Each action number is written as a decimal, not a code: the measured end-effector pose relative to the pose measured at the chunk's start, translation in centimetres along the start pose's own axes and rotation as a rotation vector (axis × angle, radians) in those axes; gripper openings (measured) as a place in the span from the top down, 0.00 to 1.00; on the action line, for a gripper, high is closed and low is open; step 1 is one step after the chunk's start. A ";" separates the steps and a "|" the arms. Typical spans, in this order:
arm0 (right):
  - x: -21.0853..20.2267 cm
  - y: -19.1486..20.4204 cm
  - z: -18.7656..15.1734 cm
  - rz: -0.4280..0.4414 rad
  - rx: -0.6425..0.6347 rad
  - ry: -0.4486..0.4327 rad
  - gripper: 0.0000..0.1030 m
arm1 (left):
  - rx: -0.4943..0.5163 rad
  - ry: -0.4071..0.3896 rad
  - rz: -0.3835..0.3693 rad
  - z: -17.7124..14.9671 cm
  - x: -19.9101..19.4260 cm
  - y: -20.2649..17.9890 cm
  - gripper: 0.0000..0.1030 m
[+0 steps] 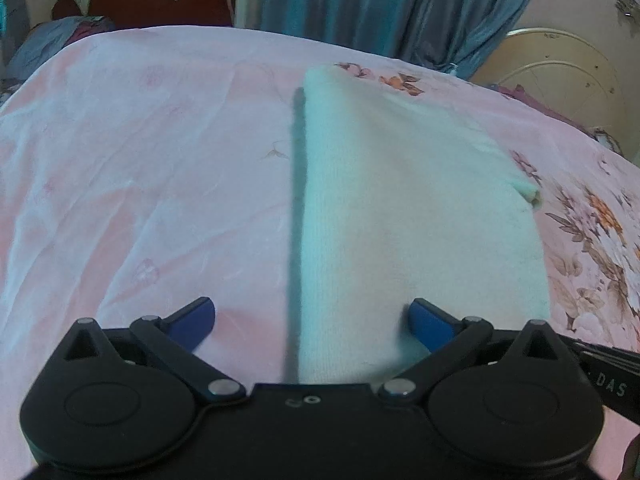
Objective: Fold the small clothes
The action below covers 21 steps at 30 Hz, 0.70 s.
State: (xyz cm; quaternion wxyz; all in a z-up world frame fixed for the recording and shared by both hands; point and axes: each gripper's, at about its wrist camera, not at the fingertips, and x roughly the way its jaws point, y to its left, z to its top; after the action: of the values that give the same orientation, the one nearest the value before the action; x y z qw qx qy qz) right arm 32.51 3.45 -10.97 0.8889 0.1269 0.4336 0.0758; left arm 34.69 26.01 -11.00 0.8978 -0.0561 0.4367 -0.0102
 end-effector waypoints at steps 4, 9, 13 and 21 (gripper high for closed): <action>-0.1 0.1 0.0 -0.007 0.014 -0.002 0.90 | 0.010 -0.026 -0.013 -0.6 -0.1 0.2 0.00; -0.1 0.0 -0.1 -0.008 0.031 -0.008 0.90 | -0.059 -0.032 -0.045 -1.0 -0.3 1.1 0.00; -0.1 -0.1 -0.1 -0.008 0.042 -0.013 0.90 | -0.099 -0.053 -0.093 -1.1 -0.5 2.1 0.01; -0.1 1.5 -0.2 -0.080 -0.066 -0.031 0.80 | 0.013 0.008 0.018 -0.5 -0.2 -0.2 0.00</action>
State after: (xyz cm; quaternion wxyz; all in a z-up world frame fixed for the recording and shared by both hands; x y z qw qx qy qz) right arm 32.20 4.84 -10.58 0.9017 0.0812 0.4215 0.0526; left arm 34.15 25.79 -11.11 0.8963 -0.0464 0.4409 -0.0049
